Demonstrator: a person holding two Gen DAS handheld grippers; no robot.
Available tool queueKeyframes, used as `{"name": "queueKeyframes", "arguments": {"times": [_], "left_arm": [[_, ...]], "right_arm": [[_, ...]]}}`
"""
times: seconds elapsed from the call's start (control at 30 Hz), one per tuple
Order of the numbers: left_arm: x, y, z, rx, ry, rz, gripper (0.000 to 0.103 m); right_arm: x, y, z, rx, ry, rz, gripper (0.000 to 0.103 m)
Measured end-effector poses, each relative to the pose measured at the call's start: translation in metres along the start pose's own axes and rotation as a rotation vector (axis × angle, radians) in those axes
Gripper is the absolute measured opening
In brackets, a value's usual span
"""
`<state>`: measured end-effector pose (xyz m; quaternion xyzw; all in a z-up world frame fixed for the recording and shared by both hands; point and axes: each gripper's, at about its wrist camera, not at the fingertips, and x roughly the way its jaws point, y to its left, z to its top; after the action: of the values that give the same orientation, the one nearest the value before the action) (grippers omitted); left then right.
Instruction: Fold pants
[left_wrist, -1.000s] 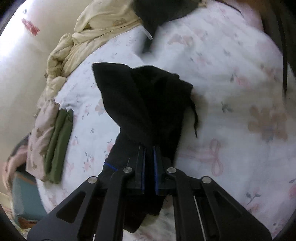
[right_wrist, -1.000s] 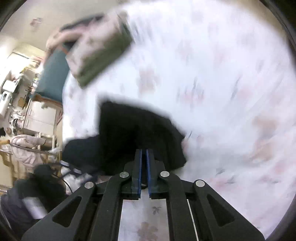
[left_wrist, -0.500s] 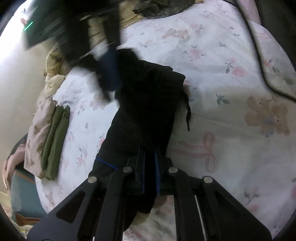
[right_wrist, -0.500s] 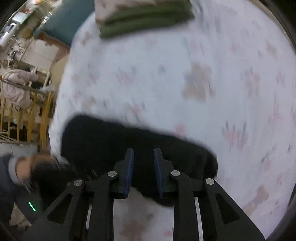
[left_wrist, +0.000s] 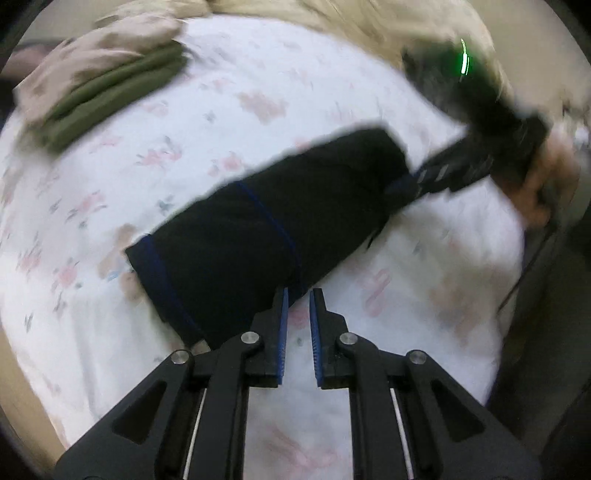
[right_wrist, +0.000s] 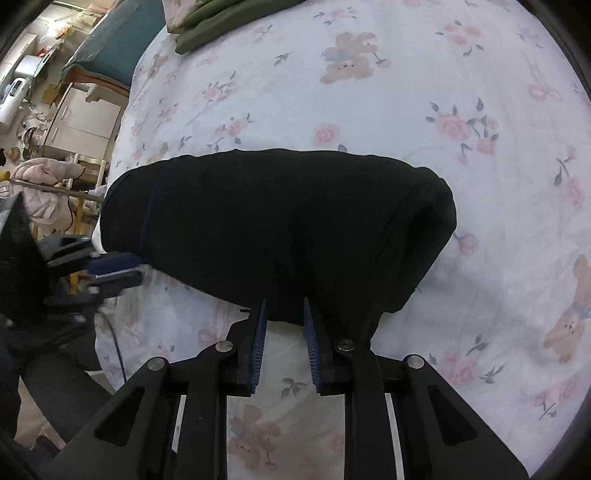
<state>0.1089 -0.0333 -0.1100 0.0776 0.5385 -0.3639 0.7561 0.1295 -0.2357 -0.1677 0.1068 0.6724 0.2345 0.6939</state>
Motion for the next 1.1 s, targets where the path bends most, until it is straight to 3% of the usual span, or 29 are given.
{"name": "queueKeyframes", "arguments": {"times": [0.07,0.1,0.17,0.23,0.3,0.33,0.4,0.43,0.53,0.57,0.6,0.63,0.67,0.7,0.73,0.77,0.8,0.83,0.9,1.0,1.03,1.1], "left_arm": [[-0.022,-0.006,0.006,-0.058,-0.085,-0.053,0.011],[-0.032,-0.008,0.011,-0.093,-0.151,-0.051,0.012],[-0.027,-0.006,0.021,-0.164,-0.197,-0.031,0.019],[-0.005,0.005,0.027,-0.219,-0.134,0.038,0.019],[0.031,0.030,0.018,-0.321,0.002,0.113,0.018],[0.037,0.038,0.012,-0.348,0.028,0.132,0.011],[0.035,0.051,0.000,-0.383,-0.002,0.107,0.010],[0.033,0.051,-0.001,-0.370,0.005,0.135,0.002],[0.023,0.056,-0.001,-0.391,0.018,0.165,0.002],[0.017,0.059,-0.003,-0.420,0.014,0.150,0.003],[0.010,0.062,-0.002,-0.444,0.007,0.128,0.005],[-0.001,0.065,-0.001,-0.469,-0.018,0.095,0.014],[-0.004,0.063,-0.001,-0.472,-0.040,0.086,0.032],[-0.013,0.064,0.001,-0.469,-0.063,0.091,0.043],[-0.019,0.063,0.003,-0.467,-0.088,0.109,0.061],[-0.029,0.063,0.004,-0.469,-0.134,0.152,0.073],[-0.036,0.065,0.005,-0.470,-0.177,0.183,0.077],[-0.039,0.066,0.006,-0.472,-0.207,0.199,0.082],[-0.029,0.076,0.012,-0.504,-0.220,0.212,0.084],[0.001,0.089,0.015,-0.536,-0.155,0.189,0.084],[0.010,0.090,0.015,-0.530,-0.129,0.185,0.084],[0.034,0.089,0.015,-0.500,-0.055,0.140,0.084]], "right_arm": [[-0.002,-0.002,-0.002,0.011,-0.007,0.010,0.021],[-0.002,-0.002,-0.003,0.015,-0.009,0.015,0.021],[-0.004,-0.005,-0.005,0.021,-0.013,0.024,0.021],[-0.004,-0.008,-0.006,0.028,-0.019,0.038,0.020],[-0.005,-0.012,-0.006,0.031,-0.026,0.048,0.017],[-0.006,-0.016,-0.008,0.033,-0.028,0.052,0.016],[-0.007,-0.024,-0.012,0.057,-0.021,0.070,0.007],[-0.007,-0.028,-0.015,0.067,-0.012,0.068,0.007],[0.000,-0.042,-0.030,0.089,0.064,-0.059,0.014],[-0.003,-0.045,-0.033,0.099,0.069,-0.027,0.016],[-0.010,-0.044,-0.035,0.091,0.074,0.000,0.016],[-0.018,-0.040,-0.036,0.064,0.059,0.012,0.016],[-0.031,-0.035,-0.036,0.029,0.027,0.028,0.016],[-0.042,-0.033,-0.036,0.018,0.005,0.040,0.017],[-0.053,-0.032,-0.035,0.015,-0.016,0.036,0.023],[-0.063,-0.031,-0.035,-0.003,-0.037,0.007,0.049],[-0.071,-0.032,-0.035,-0.017,-0.059,-0.025,0.079],[-0.080,-0.033,-0.032,-0.014,-0.101,-0.050,0.086],[-0.093,-0.040,-0.024,0.030,-0.191,-0.033,0.088],[-0.093,-0.053,-0.012,0.155,-0.333,0.001,0.088],[-0.086,-0.059,-0.007,0.200,-0.350,0.019,0.088],[-0.058,-0.067,0.007,0.244,-0.280,0.070,0.088]]}}
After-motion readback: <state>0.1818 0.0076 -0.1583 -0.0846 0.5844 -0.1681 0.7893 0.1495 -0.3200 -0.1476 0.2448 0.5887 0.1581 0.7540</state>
